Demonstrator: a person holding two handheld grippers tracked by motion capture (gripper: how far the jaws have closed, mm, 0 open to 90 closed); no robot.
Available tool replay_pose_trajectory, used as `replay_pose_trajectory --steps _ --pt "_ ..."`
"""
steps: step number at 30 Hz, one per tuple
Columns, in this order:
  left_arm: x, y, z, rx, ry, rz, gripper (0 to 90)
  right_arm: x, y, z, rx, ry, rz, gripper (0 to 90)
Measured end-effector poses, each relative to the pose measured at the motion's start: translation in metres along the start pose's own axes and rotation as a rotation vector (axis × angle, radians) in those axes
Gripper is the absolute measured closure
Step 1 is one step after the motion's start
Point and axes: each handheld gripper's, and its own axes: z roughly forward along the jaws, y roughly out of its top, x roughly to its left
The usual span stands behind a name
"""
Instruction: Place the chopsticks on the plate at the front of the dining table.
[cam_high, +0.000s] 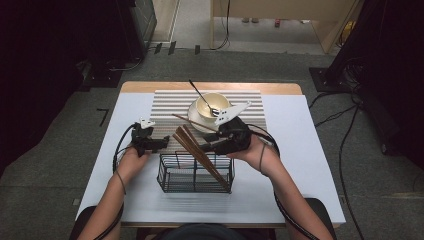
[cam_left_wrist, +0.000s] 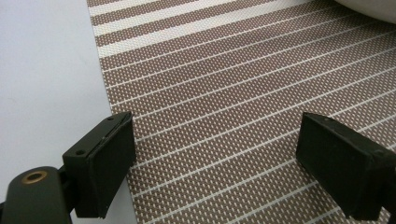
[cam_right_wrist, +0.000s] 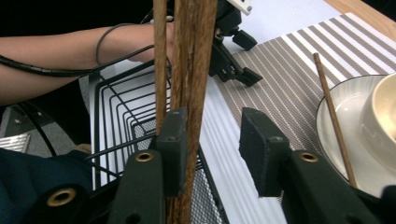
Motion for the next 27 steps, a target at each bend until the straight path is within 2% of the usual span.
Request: replay_pose_trajectory --steps 8,13,17,27 --pt "0.0 0.0 0.0 0.0 0.0 0.0 12.3 0.0 -0.003 0.006 0.01 0.032 -0.005 69.5" --pt "0.0 0.0 0.0 0.0 0.0 0.0 12.3 -0.002 -0.005 0.008 -0.003 0.044 -0.016 71.5" --pt "0.0 0.0 0.0 0.0 0.0 0.0 12.3 -0.004 -0.007 0.01 -0.003 0.067 -0.007 74.4" --pt "0.0 0.0 0.0 0.0 0.0 0.0 12.3 -0.003 -0.008 0.013 0.001 0.091 -0.017 82.2"
